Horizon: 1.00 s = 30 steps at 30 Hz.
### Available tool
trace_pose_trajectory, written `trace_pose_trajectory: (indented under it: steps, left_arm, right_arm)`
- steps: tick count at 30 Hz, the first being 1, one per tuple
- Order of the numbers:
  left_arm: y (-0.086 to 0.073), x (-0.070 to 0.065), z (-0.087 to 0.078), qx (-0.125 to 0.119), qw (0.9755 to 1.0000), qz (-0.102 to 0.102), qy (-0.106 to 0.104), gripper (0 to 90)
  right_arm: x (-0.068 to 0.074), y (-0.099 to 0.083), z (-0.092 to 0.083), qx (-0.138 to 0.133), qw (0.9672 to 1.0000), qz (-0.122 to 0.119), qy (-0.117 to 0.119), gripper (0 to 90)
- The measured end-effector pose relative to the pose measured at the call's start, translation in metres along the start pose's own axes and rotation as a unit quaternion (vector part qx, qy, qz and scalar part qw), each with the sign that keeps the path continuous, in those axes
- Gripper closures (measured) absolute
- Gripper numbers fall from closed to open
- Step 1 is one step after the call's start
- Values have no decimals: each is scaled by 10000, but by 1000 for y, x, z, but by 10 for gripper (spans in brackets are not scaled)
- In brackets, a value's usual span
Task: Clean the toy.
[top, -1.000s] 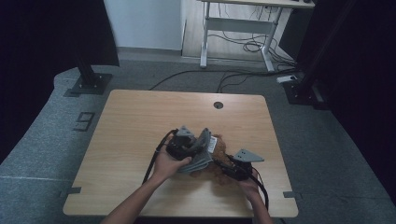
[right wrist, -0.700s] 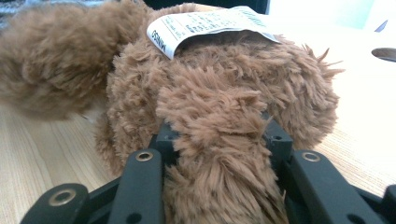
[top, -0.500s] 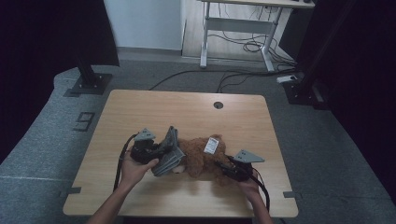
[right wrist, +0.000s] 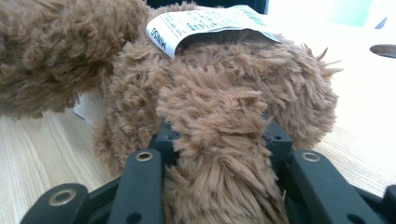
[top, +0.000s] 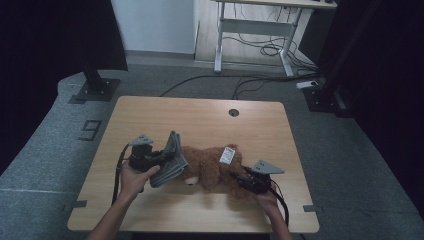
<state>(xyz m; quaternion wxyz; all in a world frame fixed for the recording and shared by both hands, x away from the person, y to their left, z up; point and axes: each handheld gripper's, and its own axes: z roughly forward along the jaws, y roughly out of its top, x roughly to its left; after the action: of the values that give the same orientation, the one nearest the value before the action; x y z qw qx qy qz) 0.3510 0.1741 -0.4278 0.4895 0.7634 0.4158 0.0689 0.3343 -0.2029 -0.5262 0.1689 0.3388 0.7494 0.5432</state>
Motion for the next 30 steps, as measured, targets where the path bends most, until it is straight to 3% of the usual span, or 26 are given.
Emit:
trace_pose_trajectory:
  steps: [4,8,12,15,16,18,20,22,25,30]
  left_arm:
    - [24,-32,15,-25,9993,254,-274,746]
    - [43,-70,40,87,9968,559,-564,746]
    - [46,-108,74,383,9924,945,-684,745]
    - [39,-119,99,723,9891,1178,-503,742]
    - [36,-119,106,831,9879,1249,-395,741]
    - [27,-110,115,981,9874,1195,-324,741]
    - [20,-98,116,939,9900,977,-399,742]
    - [16,-88,109,862,9917,863,-415,745]
    - [9,-74,92,750,9931,867,-249,746]
    - [-2,-44,56,490,9967,649,-49,746]
  right_arm:
    - [1,0,0,-6,10000,-10,-18,613]
    - [1,0,0,-12,10000,-29,-5,613]
    - [1,0,0,-7,10000,-30,-5,612]
    - [1,0,-1,5,10000,-58,-21,613]
    - [2,0,0,-4,10000,-53,-27,613]
    - [2,0,-1,-1,9999,-99,-43,613]
    - [2,0,-1,12,9999,-119,-48,613]
    - [2,0,0,13,9999,-118,-49,613]
    - [2,0,0,9,9999,-100,-39,613]
    - [4,-1,0,22,9999,-162,-20,613]
